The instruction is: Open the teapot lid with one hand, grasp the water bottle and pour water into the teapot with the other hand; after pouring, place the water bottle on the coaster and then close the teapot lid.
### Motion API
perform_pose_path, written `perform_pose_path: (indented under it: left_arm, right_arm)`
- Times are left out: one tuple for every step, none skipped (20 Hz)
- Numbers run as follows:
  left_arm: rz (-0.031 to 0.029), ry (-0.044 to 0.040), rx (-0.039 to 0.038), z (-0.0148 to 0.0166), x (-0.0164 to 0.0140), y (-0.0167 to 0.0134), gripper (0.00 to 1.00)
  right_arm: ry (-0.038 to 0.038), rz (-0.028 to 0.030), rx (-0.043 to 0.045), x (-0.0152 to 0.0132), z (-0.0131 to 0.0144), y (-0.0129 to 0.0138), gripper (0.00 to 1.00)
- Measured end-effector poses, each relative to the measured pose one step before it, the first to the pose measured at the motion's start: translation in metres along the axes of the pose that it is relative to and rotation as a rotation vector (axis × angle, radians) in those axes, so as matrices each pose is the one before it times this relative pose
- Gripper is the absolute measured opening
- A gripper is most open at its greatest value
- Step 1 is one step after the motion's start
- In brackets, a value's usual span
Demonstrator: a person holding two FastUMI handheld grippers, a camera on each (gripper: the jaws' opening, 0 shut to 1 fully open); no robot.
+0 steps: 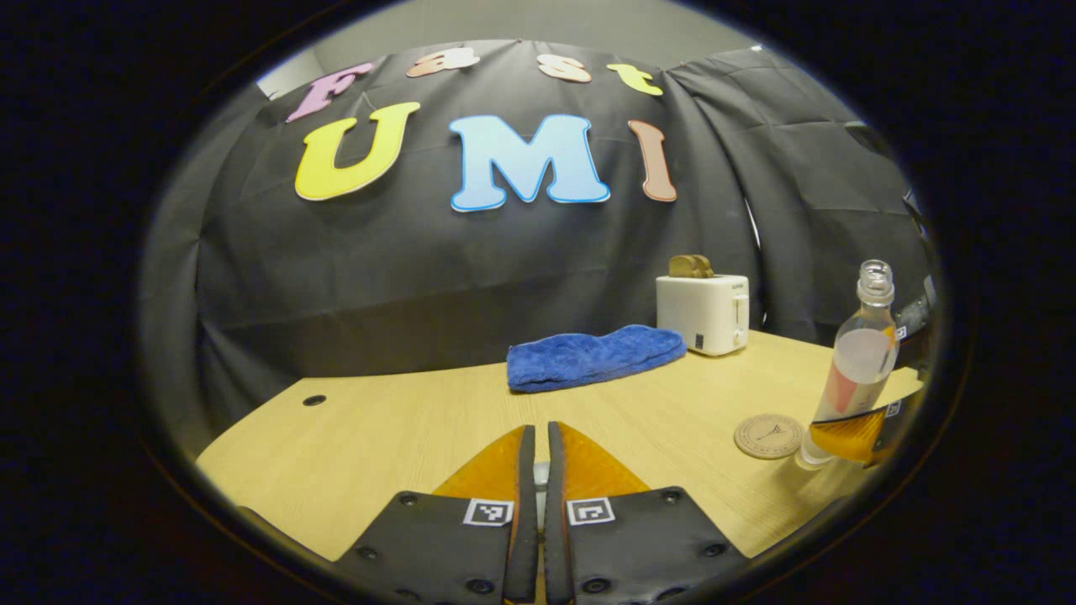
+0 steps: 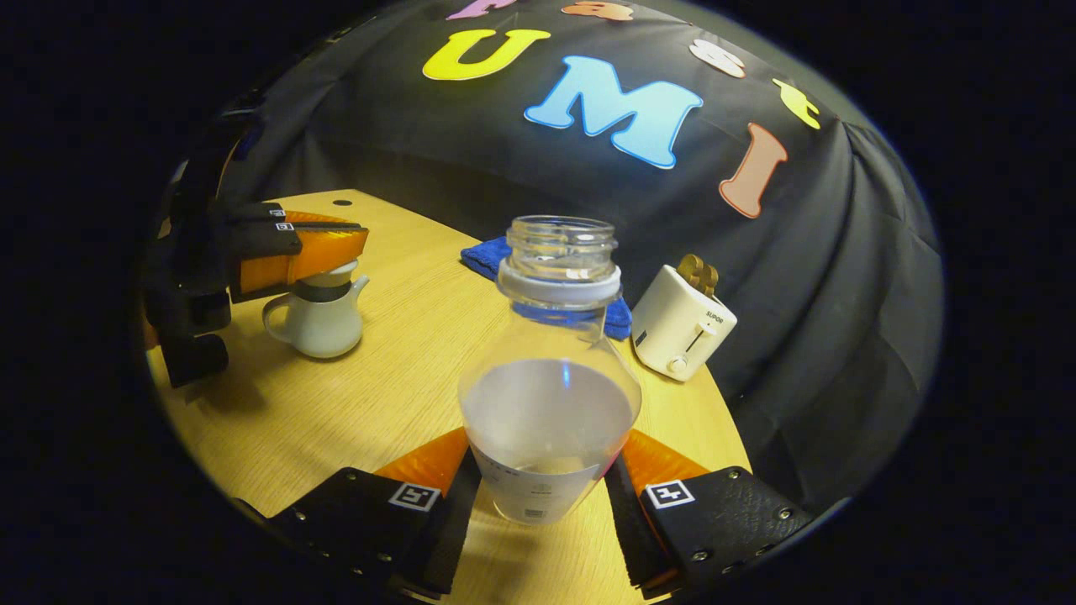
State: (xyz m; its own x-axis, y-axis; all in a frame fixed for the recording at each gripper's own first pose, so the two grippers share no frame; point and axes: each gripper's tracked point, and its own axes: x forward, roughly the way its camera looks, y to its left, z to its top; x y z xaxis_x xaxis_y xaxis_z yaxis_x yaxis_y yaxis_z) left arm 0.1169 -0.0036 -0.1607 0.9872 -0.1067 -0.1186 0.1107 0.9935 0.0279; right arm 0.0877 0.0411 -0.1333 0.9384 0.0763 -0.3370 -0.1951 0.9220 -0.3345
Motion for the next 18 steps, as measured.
perform_pose_path:
  left_arm:
    - [0.00052,-0.00384,-0.00843,0.00193,-0.0012,0.00351,0.11]
    - [0.00153,-0.00532,-0.00599,0.00464,-0.00315,0.00446,0.1]
    - [0.00387,-0.0058,-0.00534,0.0028,-0.0039,0.0062,0.11]
    - [0.00163,-0.00464,-0.00603,0.00453,-0.00443,0.00528,0.1]
    - [0.00267,-0.00417,-0.00831,0.00274,-0.00356,0.00651,0.1]
    - [0.00272,-0.00086,-0.00763,0.00307,-0.0036,0.00674,0.09]
    - [0.0039,-0.00124,-0.00613,0.00136,-0.00379,0.00778,0.1]
    - [0.00497,-0.00367,-0.00361,0.00308,-0.00358,0.00878,0.09]
    - [0.00576,-0.00438,-0.00212,0.0004,-0.00306,0.01004,0.1]
    - [0.00456,-0.00099,-0.00345,0.0014,-0.00323,0.00983,0.09]
    - [0.00413,0.00026,-0.00388,-0.00007,-0.00237,0.00934,0.09]
    - [0.00493,0.00097,-0.00248,-0.00084,-0.00274,0.01022,0.09]
    - [0.01008,0.00037,0.00057,0.0005,-0.00252,0.01116,0.1]
    - [0.0125,0.00333,0.00078,-0.00016,-0.00181,0.01004,0.1]
    - [0.01316,0.00369,-0.00313,-0.0019,-0.00244,0.0115,0.1]
    - [0.01442,0.00423,-0.00394,0.00027,-0.00222,0.01071,0.1]
    - [0.01458,0.00596,-0.0025,-0.00216,-0.00382,0.01017,0.1]
    - [0.01466,0.00282,-0.00286,-0.00076,-0.00199,0.009,0.1]
  right_arm:
    - [-0.00881,-0.00322,-0.02986,0.00166,0.00645,-0.00018,0.74]
    - [-0.00989,-0.00656,-0.03153,0.00304,0.00546,-0.00079,0.74]
    - [-0.00929,-0.00472,-0.0334,0.00254,0.007,-0.00024,0.74]
    - [-0.00831,-0.00477,-0.0314,0.00374,0.00492,0.00165,0.74]
    - [-0.00206,-0.00603,-0.03173,0.002,0.00448,0.00052,0.74]
    - [0.0023,-0.00437,-0.03374,0.00468,0.00222,0.002,0.74]
    - [-0.00607,-0.00592,-0.03832,0.00231,0.00488,0.00204,0.74]
    - [-0.00368,-0.007,-0.0397,0.00121,0.00595,0.00172,0.74]
    - [-0.00256,-0.00502,-0.04078,0.00254,0.00448,0.00239,0.74]
    - [0.00732,-0.00531,-0.04084,0.00422,0.00222,0.00219,0.74]
    - [0.01464,0.00221,-0.03725,0.00285,0.0027,0.00333,0.74]
    - [0.01529,0.0031,-0.03311,0.00271,0.00241,0.00312,0.74]
    - [0.01563,0.01132,-0.03037,0.0025,0.00341,0.00473,0.74]
    - [0.01388,0.01277,-0.0262,0.00189,0.00309,0.00459,0.74]
    - [0.01228,0.01608,-0.02609,0.0013,0.00325,0.00364,0.74]
    - [0.01219,0.01619,-0.02997,0.00136,0.00413,0.00337,0.74]
    - [0.01334,0.01738,-0.03351,0.00116,0.00348,0.00144,0.74]
    - [0.01285,0.01774,-0.03457,0.00244,0.00304,0.00202,0.74]
